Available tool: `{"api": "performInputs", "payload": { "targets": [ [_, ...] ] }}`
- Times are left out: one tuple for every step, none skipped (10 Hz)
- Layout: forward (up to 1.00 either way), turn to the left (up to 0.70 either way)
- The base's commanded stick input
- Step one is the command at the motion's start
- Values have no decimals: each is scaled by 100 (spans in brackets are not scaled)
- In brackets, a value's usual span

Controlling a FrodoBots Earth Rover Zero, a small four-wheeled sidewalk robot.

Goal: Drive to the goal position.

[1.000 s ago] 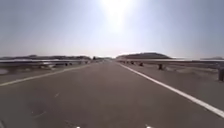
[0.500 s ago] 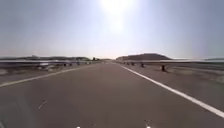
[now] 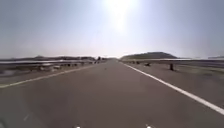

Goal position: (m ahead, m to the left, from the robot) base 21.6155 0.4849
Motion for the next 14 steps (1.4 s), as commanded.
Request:
{"api": "performInputs", "payload": {
  "targets": [
    [70, 0],
    [70, 0],
    [70, 0],
    [70, 0],
    [70, 0],
    [70, 0],
    [70, 0],
    [70, 0],
    [70, 0],
    [70, 0],
    [70, 0],
    [70, 0],
    [70, 0],
    [70, 0]
  ]
}}
